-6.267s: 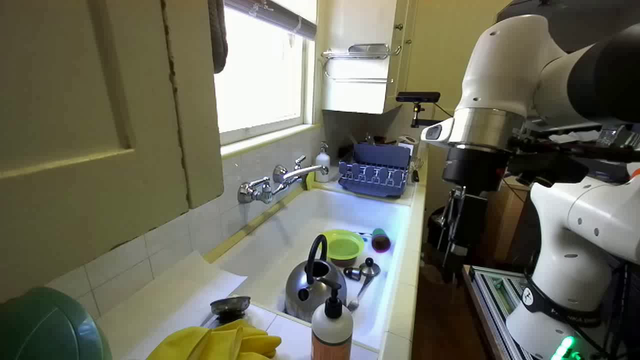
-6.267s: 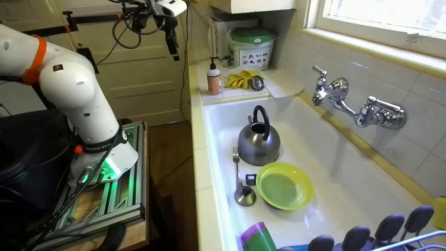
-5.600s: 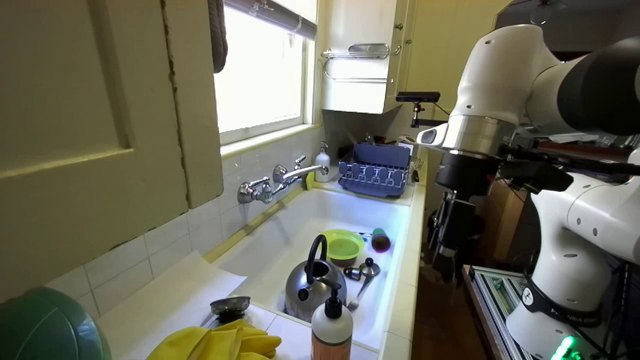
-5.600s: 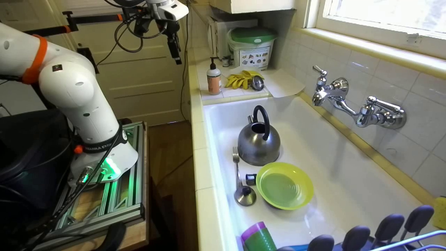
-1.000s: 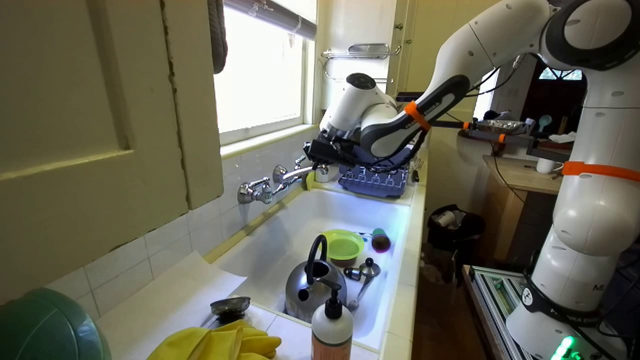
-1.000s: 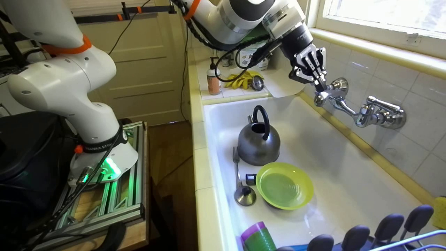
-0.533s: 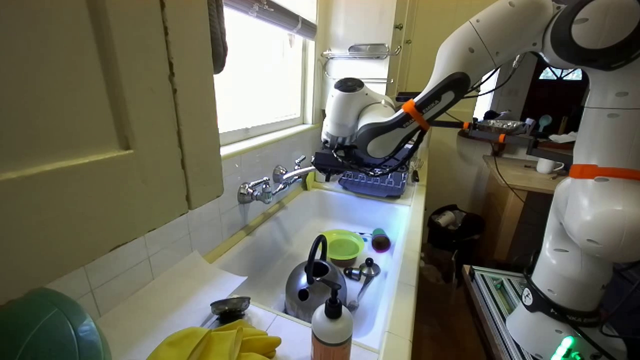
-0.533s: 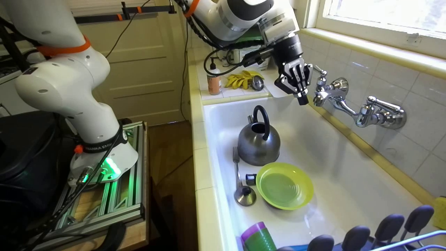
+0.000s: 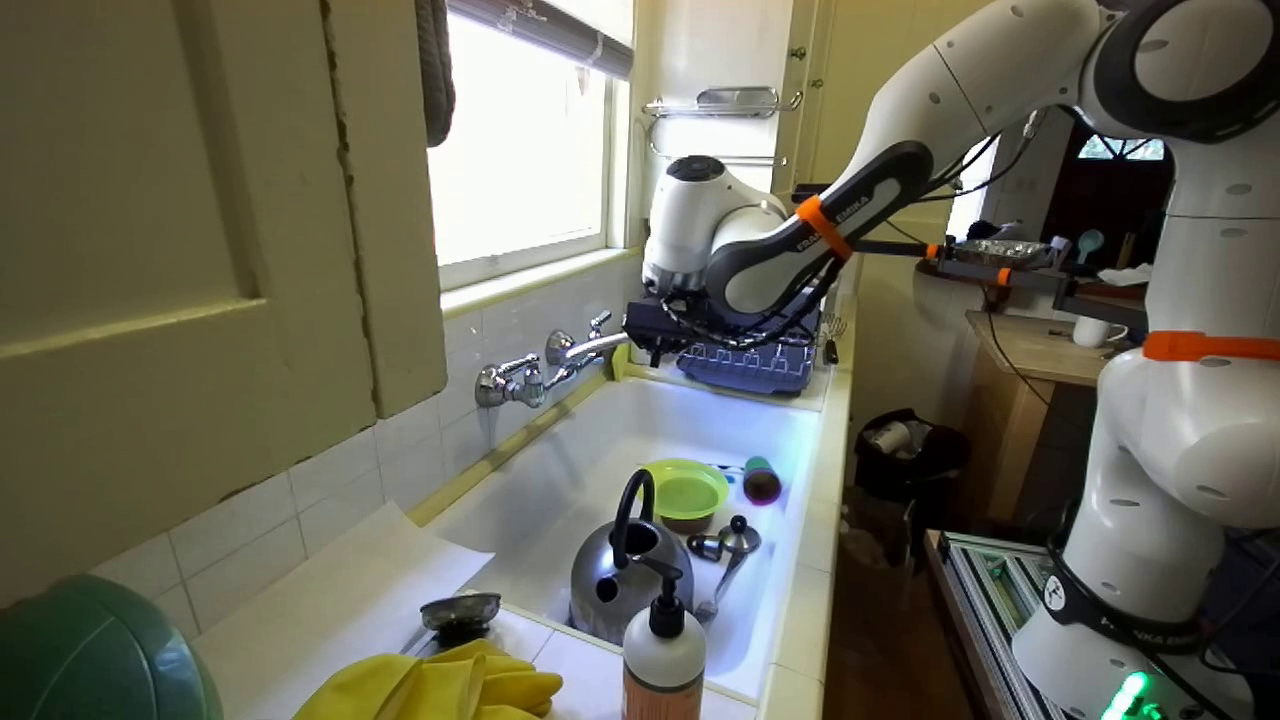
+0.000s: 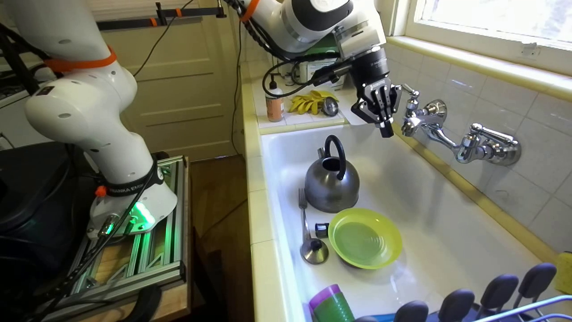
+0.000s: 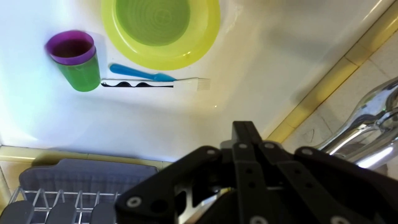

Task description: Turn the tap faucet to the right

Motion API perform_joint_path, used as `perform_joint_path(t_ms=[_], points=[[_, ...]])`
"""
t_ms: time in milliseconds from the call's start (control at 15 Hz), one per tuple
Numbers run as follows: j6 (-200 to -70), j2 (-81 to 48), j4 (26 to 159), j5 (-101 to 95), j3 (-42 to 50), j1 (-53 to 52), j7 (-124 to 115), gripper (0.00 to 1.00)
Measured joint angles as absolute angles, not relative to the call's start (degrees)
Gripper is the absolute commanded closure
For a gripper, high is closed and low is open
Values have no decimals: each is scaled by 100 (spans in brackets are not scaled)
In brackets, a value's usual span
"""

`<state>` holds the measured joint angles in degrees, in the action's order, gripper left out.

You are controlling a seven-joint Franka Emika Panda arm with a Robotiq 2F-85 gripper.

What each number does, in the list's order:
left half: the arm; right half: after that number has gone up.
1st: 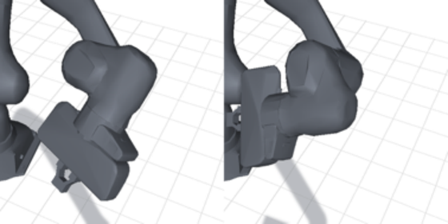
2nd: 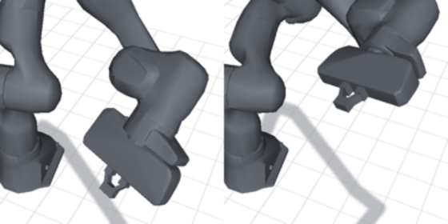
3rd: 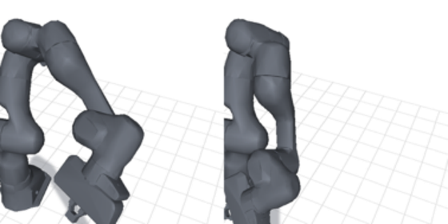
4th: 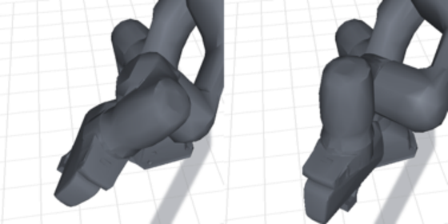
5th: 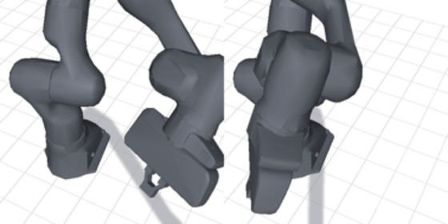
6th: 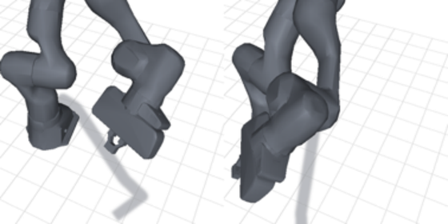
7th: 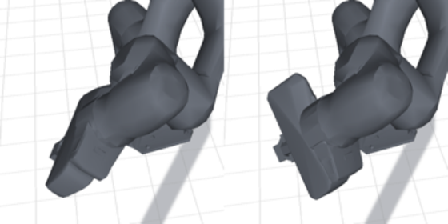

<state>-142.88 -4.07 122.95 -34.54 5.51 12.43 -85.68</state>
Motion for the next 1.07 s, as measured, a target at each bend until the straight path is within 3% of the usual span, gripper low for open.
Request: perform_joint_path(t_ms=[1067], points=[[-14256, -514, 11809, -3269, 869, 957, -8564, 100]])
